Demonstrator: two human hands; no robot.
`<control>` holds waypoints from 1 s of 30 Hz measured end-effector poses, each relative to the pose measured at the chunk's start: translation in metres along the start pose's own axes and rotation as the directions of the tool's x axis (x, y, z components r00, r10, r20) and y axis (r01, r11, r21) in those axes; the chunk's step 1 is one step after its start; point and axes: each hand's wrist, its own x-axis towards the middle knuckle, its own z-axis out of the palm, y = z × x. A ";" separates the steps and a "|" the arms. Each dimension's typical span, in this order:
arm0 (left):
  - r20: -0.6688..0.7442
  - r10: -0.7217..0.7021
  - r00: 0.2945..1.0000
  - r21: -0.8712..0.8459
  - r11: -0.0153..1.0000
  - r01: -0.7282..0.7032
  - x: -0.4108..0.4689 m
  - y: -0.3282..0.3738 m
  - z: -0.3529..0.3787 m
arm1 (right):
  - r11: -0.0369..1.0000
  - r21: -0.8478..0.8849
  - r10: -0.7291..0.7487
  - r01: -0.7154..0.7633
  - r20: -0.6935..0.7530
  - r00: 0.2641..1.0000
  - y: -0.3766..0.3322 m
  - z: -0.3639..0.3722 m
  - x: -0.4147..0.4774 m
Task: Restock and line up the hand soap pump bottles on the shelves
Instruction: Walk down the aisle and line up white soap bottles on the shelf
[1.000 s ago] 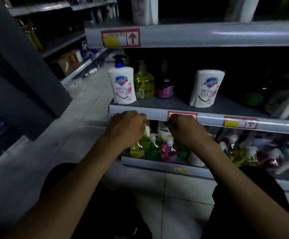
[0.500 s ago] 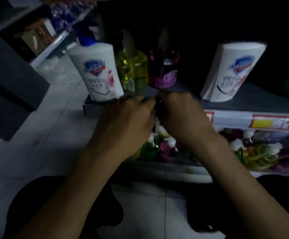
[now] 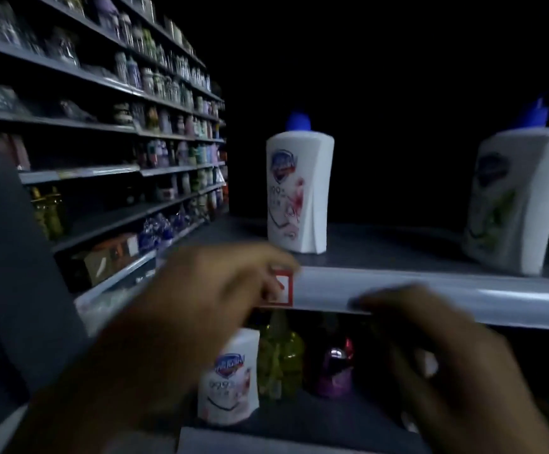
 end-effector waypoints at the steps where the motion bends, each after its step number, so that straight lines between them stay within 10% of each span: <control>1: -0.137 0.063 0.989 -0.003 0.998 -0.064 0.004 0.000 -0.013 | 0.997 0.057 0.057 -0.058 0.013 0.998 0.000 -0.005 0.014; 6: -0.497 -0.174 0.850 -0.226 0.972 0.067 0.024 -0.052 -0.063 | 0.917 0.112 0.369 -0.382 0.117 0.922 0.024 0.006 0.097; 13: -0.109 -0.425 0.898 -0.524 0.793 0.312 0.039 -0.105 -0.048 | 0.817 0.277 0.428 -0.505 0.294 0.854 0.032 0.056 0.144; 19: -0.092 -0.453 0.887 -0.600 0.736 0.314 0.039 -0.115 -0.032 | 0.698 0.468 0.312 -0.542 0.483 0.818 0.018 0.086 0.163; 30: -0.155 -0.457 0.876 -0.650 0.714 0.258 0.012 -0.112 -0.034 | 0.965 0.009 0.228 -0.263 0.471 0.852 -0.002 0.122 0.165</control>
